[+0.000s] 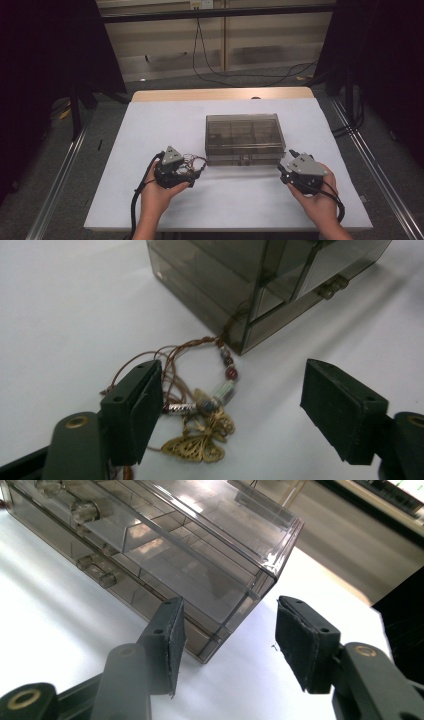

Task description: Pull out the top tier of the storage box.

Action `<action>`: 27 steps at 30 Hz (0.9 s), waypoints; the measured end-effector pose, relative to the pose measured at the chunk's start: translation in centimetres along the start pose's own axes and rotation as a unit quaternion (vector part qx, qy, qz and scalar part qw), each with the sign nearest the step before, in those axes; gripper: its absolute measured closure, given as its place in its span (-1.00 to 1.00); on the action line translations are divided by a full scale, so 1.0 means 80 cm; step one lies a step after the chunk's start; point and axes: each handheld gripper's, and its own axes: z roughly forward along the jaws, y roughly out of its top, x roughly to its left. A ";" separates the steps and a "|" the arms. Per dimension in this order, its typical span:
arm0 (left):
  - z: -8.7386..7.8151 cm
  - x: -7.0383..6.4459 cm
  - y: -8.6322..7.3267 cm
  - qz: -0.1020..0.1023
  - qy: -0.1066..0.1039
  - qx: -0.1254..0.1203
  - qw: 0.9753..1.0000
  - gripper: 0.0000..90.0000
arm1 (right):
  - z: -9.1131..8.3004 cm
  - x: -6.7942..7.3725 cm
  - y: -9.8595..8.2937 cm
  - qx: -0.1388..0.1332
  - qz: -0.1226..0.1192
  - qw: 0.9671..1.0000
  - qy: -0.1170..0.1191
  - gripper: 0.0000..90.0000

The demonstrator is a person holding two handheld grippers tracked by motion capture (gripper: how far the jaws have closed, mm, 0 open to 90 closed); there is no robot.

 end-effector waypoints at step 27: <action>0.012 -0.020 0.028 0.024 -0.037 -0.036 0.998 0.34 | 0.004 -0.007 -0.003 -0.004 0.041 0.999 0.035 0.35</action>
